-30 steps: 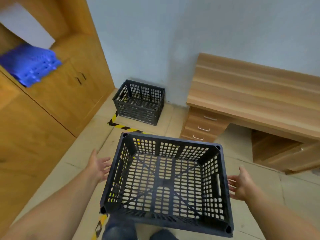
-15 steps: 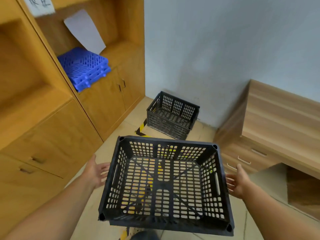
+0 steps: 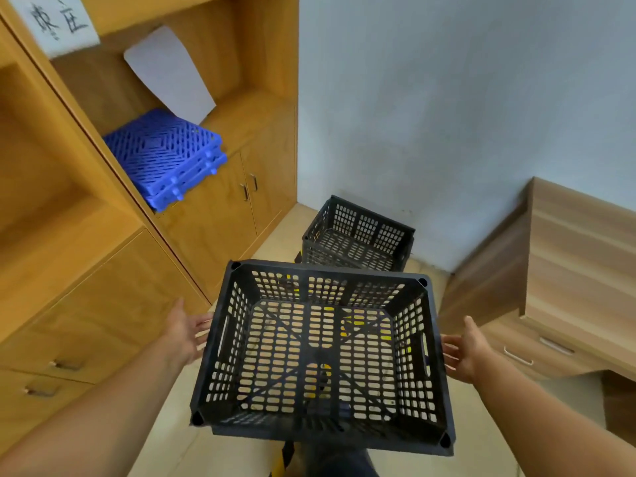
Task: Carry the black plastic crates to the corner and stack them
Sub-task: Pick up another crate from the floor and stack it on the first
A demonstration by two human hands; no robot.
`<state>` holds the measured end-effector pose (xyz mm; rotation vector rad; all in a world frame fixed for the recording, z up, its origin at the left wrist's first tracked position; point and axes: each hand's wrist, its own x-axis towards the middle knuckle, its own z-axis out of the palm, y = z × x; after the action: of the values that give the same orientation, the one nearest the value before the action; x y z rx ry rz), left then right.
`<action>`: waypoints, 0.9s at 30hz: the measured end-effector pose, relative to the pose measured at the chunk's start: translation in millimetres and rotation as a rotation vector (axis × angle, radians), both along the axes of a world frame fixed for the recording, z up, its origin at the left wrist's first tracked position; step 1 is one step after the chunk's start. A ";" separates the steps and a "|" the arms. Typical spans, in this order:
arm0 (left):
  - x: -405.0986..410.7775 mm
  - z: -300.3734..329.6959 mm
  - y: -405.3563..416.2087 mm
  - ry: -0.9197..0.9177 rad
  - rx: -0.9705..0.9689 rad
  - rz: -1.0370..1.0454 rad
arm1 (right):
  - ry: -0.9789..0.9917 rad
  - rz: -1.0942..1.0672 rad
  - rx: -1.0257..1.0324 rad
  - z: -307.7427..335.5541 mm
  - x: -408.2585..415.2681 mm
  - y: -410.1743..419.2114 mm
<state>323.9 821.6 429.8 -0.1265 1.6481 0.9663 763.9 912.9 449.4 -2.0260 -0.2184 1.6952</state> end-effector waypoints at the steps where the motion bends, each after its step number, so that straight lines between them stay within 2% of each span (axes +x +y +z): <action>1: -0.4 -1.0 11.4 -0.002 -0.001 -0.003 | -0.002 0.002 -0.001 -1.1 -1.0 14.3; 14: -0.3 -0.3 186.4 0.018 -0.050 0.013 | -0.031 0.051 -0.026 10.7 -3.3 188.2; 27: -16.8 -11.1 358.8 -0.014 -0.021 -0.110 | -0.036 -0.108 0.009 9.7 -14.2 296.8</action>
<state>307.2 1180.4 418.7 -0.0558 1.6349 0.8631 749.7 1209.7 459.1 -2.0258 -0.1263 1.5901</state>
